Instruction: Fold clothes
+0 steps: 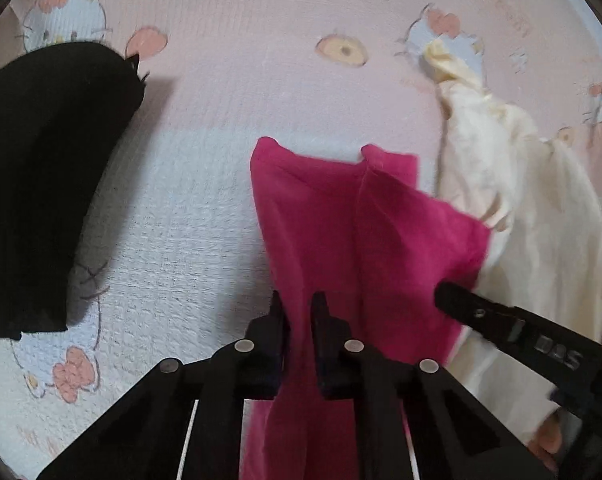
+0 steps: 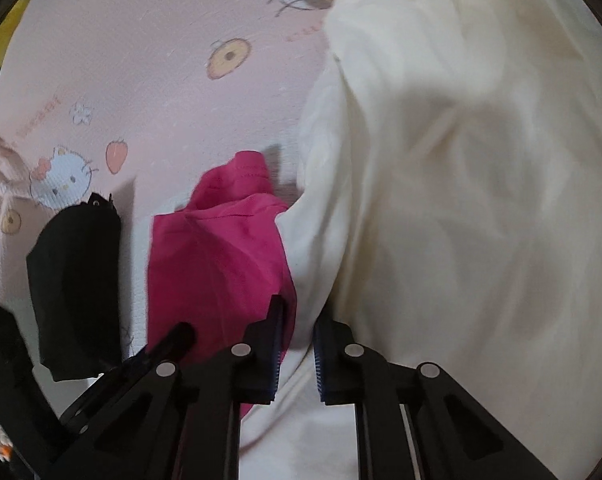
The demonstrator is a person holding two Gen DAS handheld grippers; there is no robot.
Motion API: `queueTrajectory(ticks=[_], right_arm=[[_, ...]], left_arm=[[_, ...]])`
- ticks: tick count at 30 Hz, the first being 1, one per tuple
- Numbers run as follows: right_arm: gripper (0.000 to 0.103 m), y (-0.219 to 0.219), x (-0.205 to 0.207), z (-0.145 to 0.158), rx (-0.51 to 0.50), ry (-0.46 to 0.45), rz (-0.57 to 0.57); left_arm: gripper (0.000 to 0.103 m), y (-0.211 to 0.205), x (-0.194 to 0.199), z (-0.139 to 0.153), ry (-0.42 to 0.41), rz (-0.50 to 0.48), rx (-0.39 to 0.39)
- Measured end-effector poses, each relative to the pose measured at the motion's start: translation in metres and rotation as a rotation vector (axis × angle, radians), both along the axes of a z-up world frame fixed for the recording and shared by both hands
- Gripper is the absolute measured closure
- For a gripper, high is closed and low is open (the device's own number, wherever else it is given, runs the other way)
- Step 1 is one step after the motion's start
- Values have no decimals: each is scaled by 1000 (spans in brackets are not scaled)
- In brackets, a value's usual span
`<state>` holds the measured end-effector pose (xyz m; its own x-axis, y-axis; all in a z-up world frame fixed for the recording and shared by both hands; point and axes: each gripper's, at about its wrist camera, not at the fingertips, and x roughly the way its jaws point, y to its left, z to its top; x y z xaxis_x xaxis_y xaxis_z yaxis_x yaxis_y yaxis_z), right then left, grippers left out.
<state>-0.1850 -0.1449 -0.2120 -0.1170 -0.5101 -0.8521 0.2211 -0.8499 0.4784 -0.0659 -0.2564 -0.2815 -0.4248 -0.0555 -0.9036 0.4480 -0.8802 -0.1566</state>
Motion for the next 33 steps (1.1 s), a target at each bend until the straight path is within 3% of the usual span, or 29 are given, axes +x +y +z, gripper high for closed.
queueTrajectory(ticks=[9,12,16,18,19,20,22,25,33], right_arm=[[90,36,-6,-11,-189,-100,-81],[77,38,-5,-8,-229,-99,-88],[41,39,-5,2,-305,-102,-83],[39,39,-4,13,-315,-63,-81],[39,39,-3,18,-320,-44,-80],[38,39,-2,24,-326,-25,-79],[34,37,-3,33,-343,-5,-73],[32,41,1,42,-338,23,-57],[32,26,10,49,-213,75,-17]], left_arm=[[95,27,14,5,-1,-63,-46],[95,18,13,3,-3,2,61],[93,8,22,5,24,93,160],[88,1,22,7,24,110,153],[80,-1,22,8,24,108,146],[65,-3,22,8,23,107,142],[49,-6,23,9,24,99,137],[49,-10,25,11,26,82,130],[49,-19,27,18,32,29,89]])
